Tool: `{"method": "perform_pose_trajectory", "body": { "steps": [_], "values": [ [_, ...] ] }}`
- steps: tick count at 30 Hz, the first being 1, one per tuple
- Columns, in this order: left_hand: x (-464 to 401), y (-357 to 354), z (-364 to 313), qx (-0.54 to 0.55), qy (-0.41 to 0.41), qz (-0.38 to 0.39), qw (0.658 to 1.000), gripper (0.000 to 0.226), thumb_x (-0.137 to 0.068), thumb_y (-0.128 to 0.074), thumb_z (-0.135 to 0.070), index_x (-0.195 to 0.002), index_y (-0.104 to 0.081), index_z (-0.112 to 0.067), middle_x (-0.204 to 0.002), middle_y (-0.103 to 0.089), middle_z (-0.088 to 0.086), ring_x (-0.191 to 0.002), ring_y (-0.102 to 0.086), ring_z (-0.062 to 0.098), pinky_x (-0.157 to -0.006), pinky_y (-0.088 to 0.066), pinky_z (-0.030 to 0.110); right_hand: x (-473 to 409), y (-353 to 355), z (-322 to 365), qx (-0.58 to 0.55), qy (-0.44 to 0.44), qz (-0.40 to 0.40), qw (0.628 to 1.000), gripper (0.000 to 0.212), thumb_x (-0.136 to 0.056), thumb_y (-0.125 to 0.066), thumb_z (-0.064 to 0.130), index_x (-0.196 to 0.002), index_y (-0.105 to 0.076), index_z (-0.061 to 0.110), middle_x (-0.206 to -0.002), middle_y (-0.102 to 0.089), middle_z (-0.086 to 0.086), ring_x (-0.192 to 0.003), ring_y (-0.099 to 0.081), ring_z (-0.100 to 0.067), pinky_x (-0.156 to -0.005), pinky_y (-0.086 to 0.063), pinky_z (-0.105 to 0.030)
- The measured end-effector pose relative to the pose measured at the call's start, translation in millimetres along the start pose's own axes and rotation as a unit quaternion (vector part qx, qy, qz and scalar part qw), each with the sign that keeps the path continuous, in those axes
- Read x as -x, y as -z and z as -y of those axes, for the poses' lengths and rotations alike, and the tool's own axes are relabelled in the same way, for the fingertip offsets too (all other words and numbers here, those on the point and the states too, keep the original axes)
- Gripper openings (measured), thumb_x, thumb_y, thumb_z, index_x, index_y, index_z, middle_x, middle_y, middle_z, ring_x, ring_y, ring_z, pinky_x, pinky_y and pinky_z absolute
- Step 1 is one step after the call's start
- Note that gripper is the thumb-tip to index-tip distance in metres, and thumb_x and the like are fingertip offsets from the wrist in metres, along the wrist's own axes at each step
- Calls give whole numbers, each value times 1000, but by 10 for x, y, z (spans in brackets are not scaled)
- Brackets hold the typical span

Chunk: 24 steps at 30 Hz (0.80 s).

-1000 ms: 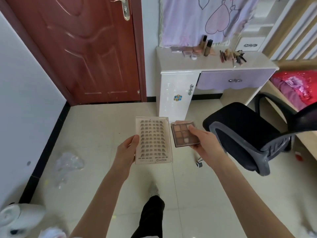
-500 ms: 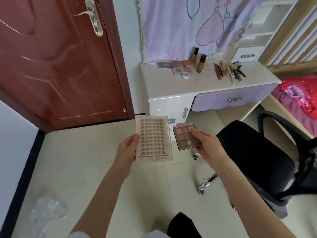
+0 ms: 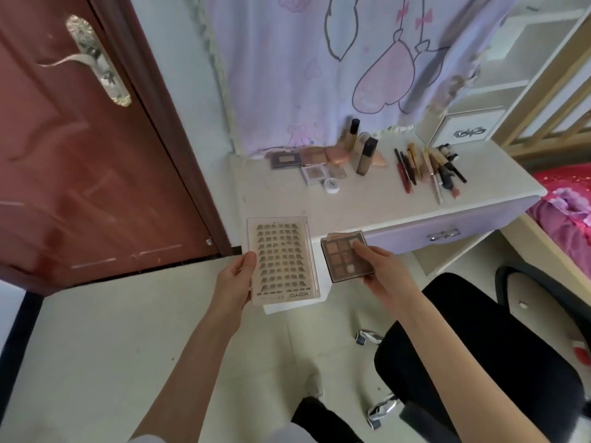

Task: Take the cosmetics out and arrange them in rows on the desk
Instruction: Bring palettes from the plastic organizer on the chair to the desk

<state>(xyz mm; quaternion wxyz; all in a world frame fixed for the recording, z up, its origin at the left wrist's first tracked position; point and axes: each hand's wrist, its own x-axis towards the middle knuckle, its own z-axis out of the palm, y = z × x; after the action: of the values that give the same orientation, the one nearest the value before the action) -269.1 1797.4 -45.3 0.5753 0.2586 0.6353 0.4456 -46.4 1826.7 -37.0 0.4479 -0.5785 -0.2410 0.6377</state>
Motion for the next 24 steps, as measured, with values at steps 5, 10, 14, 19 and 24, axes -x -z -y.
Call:
{"method": "perform_pose_trajectory", "body": {
  "steps": [5, 10, 14, 19, 24],
  "values": [
    [-572, -274, -226, 4, 8, -10, 1000, 34, -97, -45, -29, -125, -55, -12, -111, -66, 5, -89, -64, 14, -77, -52, 28, -735, 55, 261, -5, -8, -26, 1000, 11, -88, -61, 13, -90, -65, 3, -73, -70, -3, -69, -63, -15, -68, -51, -22],
    [-1122, -346, -398, 6, 30, -37, 999, 33, -98, -43, -28, -124, -56, -12, -110, -66, 4, -91, -64, 14, -80, -51, 29, -1447, -65, 339, 26, -44, -57, 997, 13, -90, -59, 10, -79, -61, 3, -66, -64, -4, -57, -59, -11, -56, -49, -19],
    [-1611, -287, -550, -1, 40, -53, 998, 33, -98, -42, -27, -124, -56, -12, -110, -66, 4, -93, -63, 15, -82, -51, 33, -2058, -291, 300, 54, -76, -78, 993, 13, -90, -58, 7, -79, -59, 1, -70, -60, -7, -56, -57, -14, -56, -50, -21],
    [-2283, -174, -776, -25, 66, -55, 996, 34, -99, -41, -29, -126, -54, -14, -110, -66, 4, -95, -64, 16, -85, -50, 34, -2727, -736, 147, 114, -94, -79, 986, 14, -89, -60, 12, -85, -64, -1, -71, -59, -8, -67, -54, -21, -67, -44, -31],
    [-2807, -63, -1069, -63, 63, -47, 995, 31, -99, -39, -29, -121, -58, -17, -111, -66, 3, -97, -63, 16, -87, -49, 33, -3179, -1147, -8, 205, -98, -94, 969, 21, -86, -63, 20, -66, -63, 15, -71, -62, -6, -77, -56, -23, -73, -44, -35]
  ]
}}
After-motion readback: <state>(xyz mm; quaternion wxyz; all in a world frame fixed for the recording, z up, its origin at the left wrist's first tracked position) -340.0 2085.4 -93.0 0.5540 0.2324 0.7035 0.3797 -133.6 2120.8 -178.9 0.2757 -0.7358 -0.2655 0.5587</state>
